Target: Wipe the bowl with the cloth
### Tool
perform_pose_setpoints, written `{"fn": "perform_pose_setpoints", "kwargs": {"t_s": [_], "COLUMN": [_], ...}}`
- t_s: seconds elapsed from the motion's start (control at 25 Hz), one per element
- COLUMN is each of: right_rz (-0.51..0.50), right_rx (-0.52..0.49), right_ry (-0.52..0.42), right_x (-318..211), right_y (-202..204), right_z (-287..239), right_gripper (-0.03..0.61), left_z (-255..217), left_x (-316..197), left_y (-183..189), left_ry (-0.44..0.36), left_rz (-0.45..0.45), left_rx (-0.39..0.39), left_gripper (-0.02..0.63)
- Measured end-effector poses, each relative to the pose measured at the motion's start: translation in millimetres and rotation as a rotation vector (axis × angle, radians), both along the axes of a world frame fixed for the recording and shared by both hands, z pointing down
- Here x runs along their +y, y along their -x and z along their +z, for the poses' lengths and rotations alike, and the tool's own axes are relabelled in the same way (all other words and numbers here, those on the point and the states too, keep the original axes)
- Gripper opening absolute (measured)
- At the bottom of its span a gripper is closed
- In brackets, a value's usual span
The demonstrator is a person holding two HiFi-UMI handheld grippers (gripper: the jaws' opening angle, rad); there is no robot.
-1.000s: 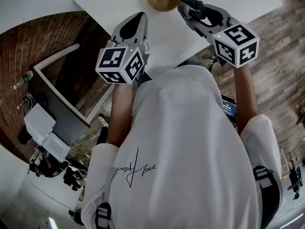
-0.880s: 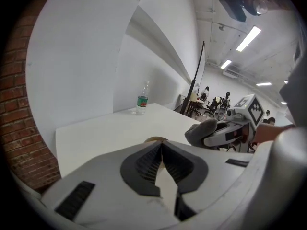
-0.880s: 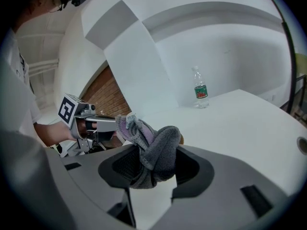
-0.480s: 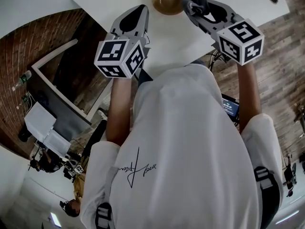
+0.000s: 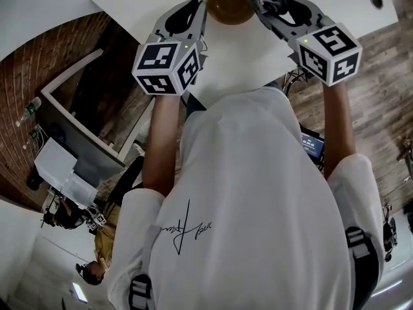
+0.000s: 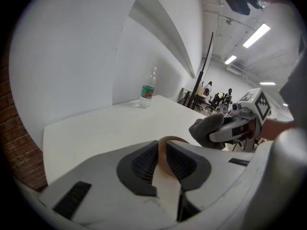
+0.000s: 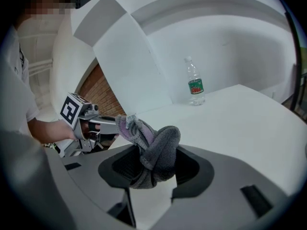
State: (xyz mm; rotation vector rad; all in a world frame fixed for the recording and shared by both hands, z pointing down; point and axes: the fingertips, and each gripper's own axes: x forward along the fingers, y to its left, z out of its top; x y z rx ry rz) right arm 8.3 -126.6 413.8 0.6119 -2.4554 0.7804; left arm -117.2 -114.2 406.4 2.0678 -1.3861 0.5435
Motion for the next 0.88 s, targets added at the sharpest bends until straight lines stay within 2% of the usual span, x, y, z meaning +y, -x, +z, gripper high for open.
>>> {"fn": "perform_pose_setpoints", "kwargs": {"t_s": [0.08,0.2,0.52,0.8,0.88], "right_rz": [0.001,0.006,0.007,-0.001,-0.005], "right_rx": [0.015,0.015,0.032,0.044,0.05], "right_ry": [-0.004,0.007,0.017,0.022,0.022], "right_x": [-4,-7,-6,-11,-12], "right_y": [1,3,0,5,6], "right_z": [4,8,16,19,21], "right_gripper": [0.181,0.181,0.181,0.181,0.181], "left_z": [10,25,48,61,61], "left_x": [-4,-9,-15,-23,-26], "left_y": [2,5,-8,-7,-6], "left_ry": [0.021,0.051,0.09,0.108,0.098], "left_rz": [0.003,0.015,0.074,0.076,0.069], "left_rx": [-0.014,-0.03,-0.005,0.004,0.009], "left_gripper": [0.084,0.098,0.098,0.098,0.064]}}
